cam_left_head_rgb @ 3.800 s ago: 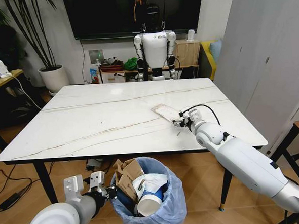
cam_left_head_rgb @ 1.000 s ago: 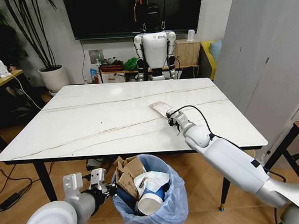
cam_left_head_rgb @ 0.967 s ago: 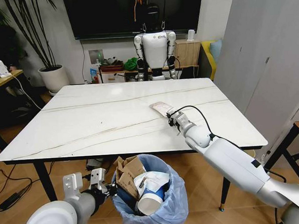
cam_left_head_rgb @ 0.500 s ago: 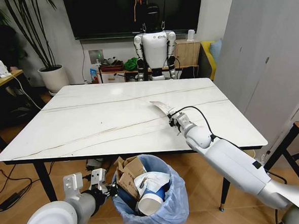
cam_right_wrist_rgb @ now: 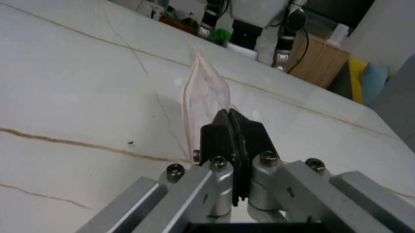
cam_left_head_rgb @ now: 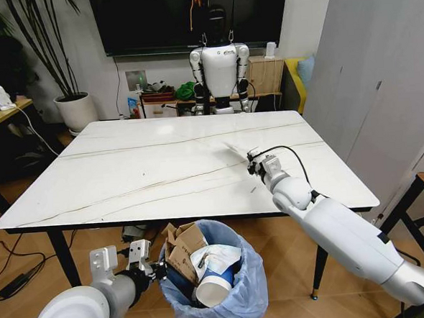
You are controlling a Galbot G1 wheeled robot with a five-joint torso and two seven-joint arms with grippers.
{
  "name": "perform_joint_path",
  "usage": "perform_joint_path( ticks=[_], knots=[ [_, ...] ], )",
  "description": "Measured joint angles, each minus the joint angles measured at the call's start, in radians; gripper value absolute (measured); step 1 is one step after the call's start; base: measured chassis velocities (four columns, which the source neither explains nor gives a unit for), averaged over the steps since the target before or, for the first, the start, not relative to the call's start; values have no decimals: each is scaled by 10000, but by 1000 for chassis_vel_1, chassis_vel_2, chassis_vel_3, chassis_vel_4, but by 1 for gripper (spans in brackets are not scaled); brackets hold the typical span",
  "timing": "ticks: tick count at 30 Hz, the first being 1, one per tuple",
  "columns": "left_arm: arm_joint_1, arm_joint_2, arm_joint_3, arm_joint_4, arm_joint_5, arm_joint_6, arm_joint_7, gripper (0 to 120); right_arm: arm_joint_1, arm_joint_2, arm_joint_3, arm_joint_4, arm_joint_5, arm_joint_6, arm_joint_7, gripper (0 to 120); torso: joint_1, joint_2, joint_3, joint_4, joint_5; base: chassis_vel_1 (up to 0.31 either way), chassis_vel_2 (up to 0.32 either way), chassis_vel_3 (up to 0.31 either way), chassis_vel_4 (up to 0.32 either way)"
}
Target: Pick up the trash bin and place the trash from the table into it.
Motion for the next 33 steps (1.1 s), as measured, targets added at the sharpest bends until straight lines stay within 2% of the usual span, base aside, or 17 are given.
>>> perform_joint_path(
  ticks=[15,24,27,31,33],
  knots=[
    [-38,-101,10,62,73,0,-2,0,-264,-1108,283,3245,1575,-596,715,0,0,0,0,0,0,0,0,0,0],
    [0,-122,9,38,96,0,-3,0,-511,-1070,53,3285,1929,-812,928,1,0,0,0,-1,0,0,0,0,0],
    [14,-122,-2,38,102,0,-5,0,-523,-926,-20,3126,2596,-973,1277,11,0,0,0,0,1,0,0,0,0],
    [15,-140,6,47,103,0,-6,0,-588,-843,-200,3226,3810,-1405,1686,30,0,0,0,1,0,0,0,0,0],
    [-4,-151,31,60,104,0,-6,0,-613,-808,-238,3271,3962,-1426,1810,32,0,0,0,0,0,0,0,0,0]
  ],
)
